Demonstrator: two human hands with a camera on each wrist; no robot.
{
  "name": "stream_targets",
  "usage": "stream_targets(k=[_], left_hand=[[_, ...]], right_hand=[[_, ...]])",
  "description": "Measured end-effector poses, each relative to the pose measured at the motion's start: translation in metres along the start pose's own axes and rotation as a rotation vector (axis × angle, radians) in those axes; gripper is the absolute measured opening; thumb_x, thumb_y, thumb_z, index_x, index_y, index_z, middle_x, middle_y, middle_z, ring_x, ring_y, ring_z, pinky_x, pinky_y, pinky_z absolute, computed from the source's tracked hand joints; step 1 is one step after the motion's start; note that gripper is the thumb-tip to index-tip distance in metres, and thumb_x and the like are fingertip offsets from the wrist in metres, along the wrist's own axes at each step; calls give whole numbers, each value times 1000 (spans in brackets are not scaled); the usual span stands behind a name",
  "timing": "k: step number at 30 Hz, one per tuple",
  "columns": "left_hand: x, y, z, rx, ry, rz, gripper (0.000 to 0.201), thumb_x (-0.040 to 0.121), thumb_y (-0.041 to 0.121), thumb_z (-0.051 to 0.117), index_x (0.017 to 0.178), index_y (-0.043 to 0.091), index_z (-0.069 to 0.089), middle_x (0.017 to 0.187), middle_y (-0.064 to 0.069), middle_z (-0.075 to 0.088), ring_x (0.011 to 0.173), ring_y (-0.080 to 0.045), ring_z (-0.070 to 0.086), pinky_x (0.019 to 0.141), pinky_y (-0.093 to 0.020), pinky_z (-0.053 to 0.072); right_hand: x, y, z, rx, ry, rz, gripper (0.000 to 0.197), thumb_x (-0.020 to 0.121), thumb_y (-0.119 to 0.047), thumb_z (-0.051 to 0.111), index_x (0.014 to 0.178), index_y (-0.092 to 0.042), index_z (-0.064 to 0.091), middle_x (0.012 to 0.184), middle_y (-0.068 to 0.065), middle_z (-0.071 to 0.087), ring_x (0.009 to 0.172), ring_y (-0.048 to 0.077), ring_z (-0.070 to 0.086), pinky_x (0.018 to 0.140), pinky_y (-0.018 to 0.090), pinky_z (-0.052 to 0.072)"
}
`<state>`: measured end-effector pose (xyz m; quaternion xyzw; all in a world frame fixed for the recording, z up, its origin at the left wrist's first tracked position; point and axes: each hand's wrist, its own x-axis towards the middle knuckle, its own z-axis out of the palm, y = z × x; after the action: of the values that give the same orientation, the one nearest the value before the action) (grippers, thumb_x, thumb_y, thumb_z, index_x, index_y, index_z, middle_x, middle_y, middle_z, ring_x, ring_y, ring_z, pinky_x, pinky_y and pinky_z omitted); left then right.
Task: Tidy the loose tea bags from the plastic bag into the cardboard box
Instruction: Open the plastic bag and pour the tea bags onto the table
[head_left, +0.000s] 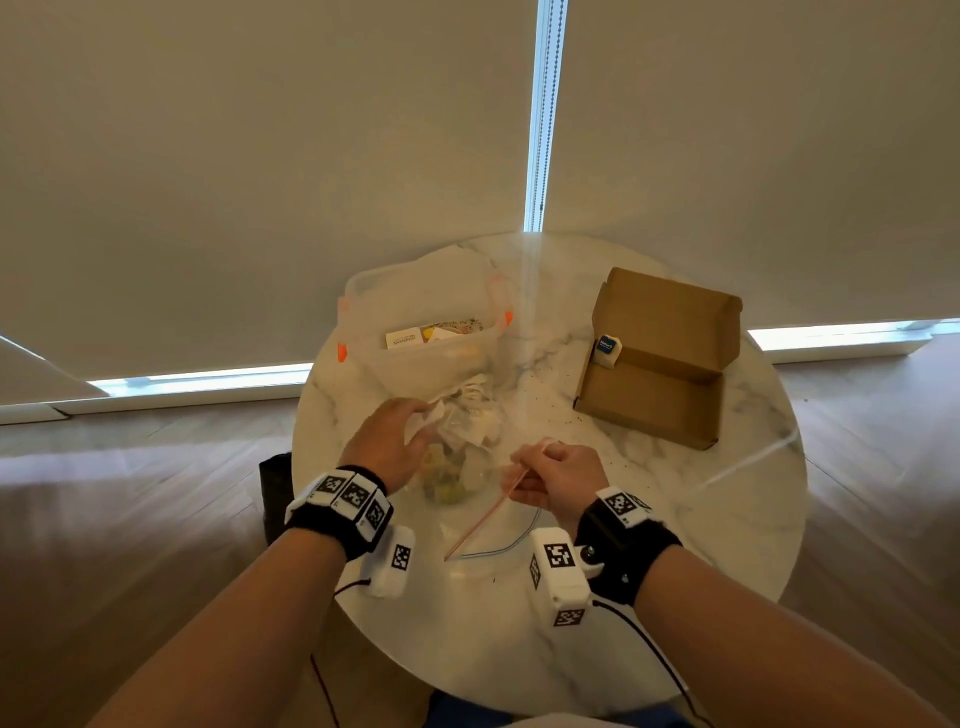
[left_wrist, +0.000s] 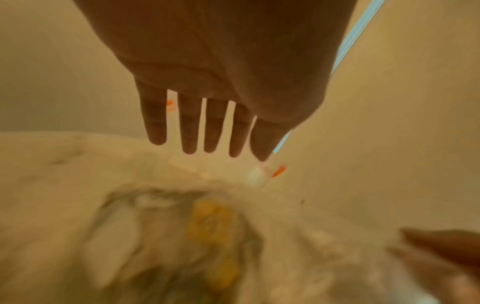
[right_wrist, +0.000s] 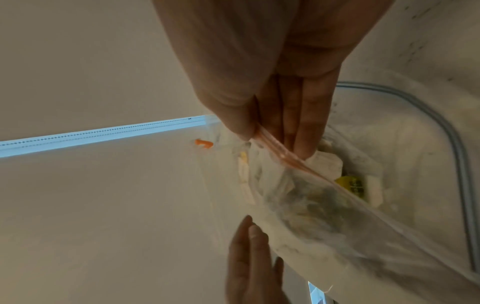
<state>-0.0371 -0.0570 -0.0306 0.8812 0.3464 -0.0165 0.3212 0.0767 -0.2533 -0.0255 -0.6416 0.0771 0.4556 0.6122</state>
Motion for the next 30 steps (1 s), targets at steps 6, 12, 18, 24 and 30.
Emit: stream_targets(k=[6,12,18,24,30], left_hand=[[-9,-42,33,63,-234,-56,81,84,74,31,151,29,32,160,2,29,145,-25,33,115,-44,32],[-70,-25,46,5,-336,-19,35,95,45,58,124,26,64,120,4,66,105,-12,62,96,-32,49],[-25,-15,32,-122,55,-194,10,94,25,64,100,19,67,104,-4,71,89,-17,65,79,-24,45],[42,-13,44,-423,-94,-485,72,91,54,57,143,5,47,146,-13,49,132,-32,48,110,-38,38],[62,-15,58,-549,-27,-539,37,93,52,54,110,21,66,113,-9,70,97,-33,69,86,-48,58]], right_hand=[[8,4,-17,-5,1,37,20,94,-12,62,93,7,67,77,20,72,66,28,69,62,33,59],[19,-18,-47,-141,107,-17,19,96,-17,61,93,1,69,71,12,71,63,22,66,62,32,55],[30,-33,-68,-353,167,-120,19,92,-22,67,96,-3,71,74,10,75,60,18,65,58,29,55],[35,-37,-70,-477,131,-177,16,94,-20,64,89,-6,70,72,7,74,58,15,64,54,25,53],[43,-33,-84,-536,127,-155,17,94,-20,64,86,-7,71,70,5,74,59,16,66,57,28,54]])
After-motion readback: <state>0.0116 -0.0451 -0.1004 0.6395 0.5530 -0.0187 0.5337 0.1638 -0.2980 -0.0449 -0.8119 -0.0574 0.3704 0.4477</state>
